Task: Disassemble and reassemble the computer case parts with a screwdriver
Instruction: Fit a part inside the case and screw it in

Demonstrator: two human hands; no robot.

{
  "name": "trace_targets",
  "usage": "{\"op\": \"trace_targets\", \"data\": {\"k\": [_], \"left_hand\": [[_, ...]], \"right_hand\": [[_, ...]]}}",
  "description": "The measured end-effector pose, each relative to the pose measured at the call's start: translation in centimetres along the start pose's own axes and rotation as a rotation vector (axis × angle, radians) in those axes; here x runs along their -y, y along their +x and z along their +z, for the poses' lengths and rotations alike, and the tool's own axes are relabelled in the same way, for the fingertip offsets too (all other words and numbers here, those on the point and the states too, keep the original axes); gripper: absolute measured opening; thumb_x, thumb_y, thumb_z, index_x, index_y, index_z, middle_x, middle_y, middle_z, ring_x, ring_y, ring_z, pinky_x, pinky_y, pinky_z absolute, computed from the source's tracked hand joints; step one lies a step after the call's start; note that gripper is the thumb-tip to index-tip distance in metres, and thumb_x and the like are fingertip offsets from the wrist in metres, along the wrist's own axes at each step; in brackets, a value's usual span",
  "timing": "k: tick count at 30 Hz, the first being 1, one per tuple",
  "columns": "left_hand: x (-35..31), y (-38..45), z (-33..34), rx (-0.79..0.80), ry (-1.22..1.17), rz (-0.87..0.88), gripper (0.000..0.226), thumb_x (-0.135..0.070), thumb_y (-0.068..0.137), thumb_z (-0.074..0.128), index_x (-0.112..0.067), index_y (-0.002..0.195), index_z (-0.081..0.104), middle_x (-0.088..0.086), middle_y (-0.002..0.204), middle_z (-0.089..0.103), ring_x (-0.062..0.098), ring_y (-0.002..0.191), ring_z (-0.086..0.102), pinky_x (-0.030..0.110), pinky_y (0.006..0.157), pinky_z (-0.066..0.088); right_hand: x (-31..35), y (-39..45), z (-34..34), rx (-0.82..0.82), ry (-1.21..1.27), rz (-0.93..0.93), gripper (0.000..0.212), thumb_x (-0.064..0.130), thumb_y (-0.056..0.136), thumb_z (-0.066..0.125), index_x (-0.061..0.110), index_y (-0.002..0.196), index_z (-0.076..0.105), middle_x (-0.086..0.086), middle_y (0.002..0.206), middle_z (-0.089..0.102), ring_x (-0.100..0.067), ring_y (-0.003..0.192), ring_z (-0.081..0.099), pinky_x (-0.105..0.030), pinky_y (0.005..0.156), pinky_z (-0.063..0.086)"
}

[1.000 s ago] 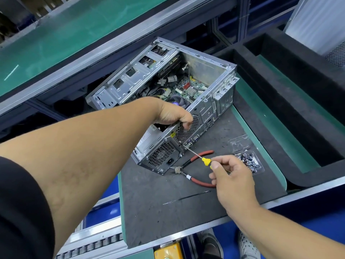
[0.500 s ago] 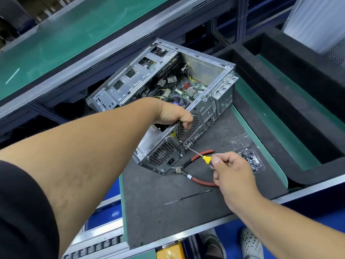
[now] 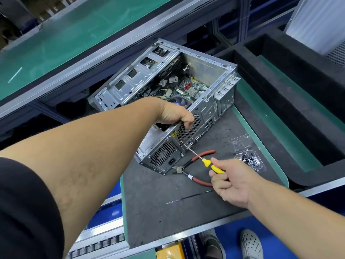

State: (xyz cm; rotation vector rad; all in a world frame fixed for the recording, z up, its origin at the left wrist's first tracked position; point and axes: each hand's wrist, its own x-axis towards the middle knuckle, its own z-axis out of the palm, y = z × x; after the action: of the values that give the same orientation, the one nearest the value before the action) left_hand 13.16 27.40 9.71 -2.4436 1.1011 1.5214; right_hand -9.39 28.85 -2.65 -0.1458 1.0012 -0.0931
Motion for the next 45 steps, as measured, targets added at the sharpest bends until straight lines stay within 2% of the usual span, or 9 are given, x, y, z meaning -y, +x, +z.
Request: {"op": "trace_targets", "data": {"k": [2,6,8,11,19,28,35,41,45], "left_hand": [[-0.1,-0.2,0.0,-0.001,0.010,0.010,0.033,-0.014,0.089,0.059,-0.020,0.062,0.041,-0.007,0.049,0.035,0.007,0.038,0.026,0.019,0.037,0.020],[-0.1,-0.4,0.0,0.014,0.025,0.013,0.035,-0.014,0.090,0.057,-0.020,0.062,0.037,-0.005,0.053,0.032,0.010,0.042,0.024,0.022,0.040,0.018],[-0.1,-0.3,-0.1,0.013,0.019,0.009,0.036,-0.013,0.090,0.057,-0.021,0.059,0.038,-0.005,0.052,0.032,0.010,0.041,0.023,0.020,0.039,0.017],[0.0,-0.1,-0.2,0.018,0.016,0.014,0.038,-0.015,0.088,0.058,-0.022,0.055,0.041,-0.004,0.054,0.034,0.012,0.045,0.025,0.022,0.042,0.019],[0.0,-0.1,-0.2,0.013,0.039,-0.008,0.017,-0.025,0.084,0.062,-0.017,0.079,0.049,0.003,0.072,0.037,0.014,0.056,0.028,0.025,0.049,0.023],[-0.1,-0.1,-0.3,0.032,0.034,-0.020,0.022,-0.030,0.076,0.064,-0.017,0.073,0.047,0.003,0.070,0.036,0.017,0.060,0.027,0.030,0.057,0.020],[-0.1,-0.2,-0.2,0.013,0.013,-0.026,0.014,-0.020,0.089,0.060,-0.018,0.077,0.053,0.004,0.078,0.038,0.016,0.062,0.031,0.028,0.058,0.023],[0.1,0.2,-0.4,0.049,0.038,0.013,0.027,-0.015,0.092,0.057,-0.016,0.071,0.040,0.001,0.062,0.030,0.011,0.041,0.025,0.017,0.038,0.020],[0.3,0.7,-0.4,0.043,0.055,0.001,0.021,-0.021,0.091,0.060,-0.015,0.082,0.041,0.000,0.054,0.030,0.014,0.042,0.023,0.021,0.043,0.019]], "right_hand": [[-0.1,0.4,0.0,0.011,-0.195,-0.091,0.021,0.020,0.101,0.061,0.011,0.083,0.059,-0.009,0.067,0.056,-0.009,0.041,0.035,-0.021,0.035,0.027],[-0.7,1.0,-1.1,-0.189,-1.187,-0.941,0.020,0.037,0.087,0.075,0.024,0.078,0.061,0.006,0.069,0.065,-0.007,0.058,0.054,-0.029,0.054,0.043],[0.5,1.6,-0.8,-0.076,-0.984,-0.730,0.027,0.030,0.086,0.080,0.021,0.068,0.062,0.001,0.066,0.061,-0.010,0.048,0.046,-0.026,0.047,0.036],[2.1,0.6,0.2,0.125,-0.281,0.138,0.025,0.027,0.084,0.078,0.010,0.067,0.073,-0.005,0.063,0.052,-0.006,0.038,0.029,-0.018,0.029,0.021],[-0.4,0.9,-0.8,-0.039,-0.825,-0.881,0.037,0.002,0.079,0.081,0.032,0.088,0.063,0.002,0.073,0.062,-0.006,0.057,0.053,-0.020,0.054,0.047],[-1.2,-0.8,1.1,-0.106,0.016,-0.127,0.008,0.011,0.101,0.063,0.007,0.104,0.069,-0.020,0.094,0.069,-0.009,0.045,0.058,-0.015,0.038,0.040],[-1.8,-1.7,2.1,-0.130,0.094,-0.314,0.015,-0.006,0.098,0.059,0.002,0.087,0.054,-0.013,0.072,0.063,-0.014,0.049,0.061,-0.021,0.046,0.053],[-1.9,-1.8,2.0,-0.276,-0.078,-0.163,0.022,0.027,0.108,0.052,0.012,0.094,0.060,-0.009,0.067,0.058,-0.014,0.043,0.048,-0.021,0.036,0.038],[-2.2,-1.9,1.5,-0.203,-0.005,-0.213,0.010,0.004,0.104,0.049,0.007,0.098,0.057,-0.014,0.082,0.055,-0.017,0.058,0.044,-0.023,0.042,0.039]]}}
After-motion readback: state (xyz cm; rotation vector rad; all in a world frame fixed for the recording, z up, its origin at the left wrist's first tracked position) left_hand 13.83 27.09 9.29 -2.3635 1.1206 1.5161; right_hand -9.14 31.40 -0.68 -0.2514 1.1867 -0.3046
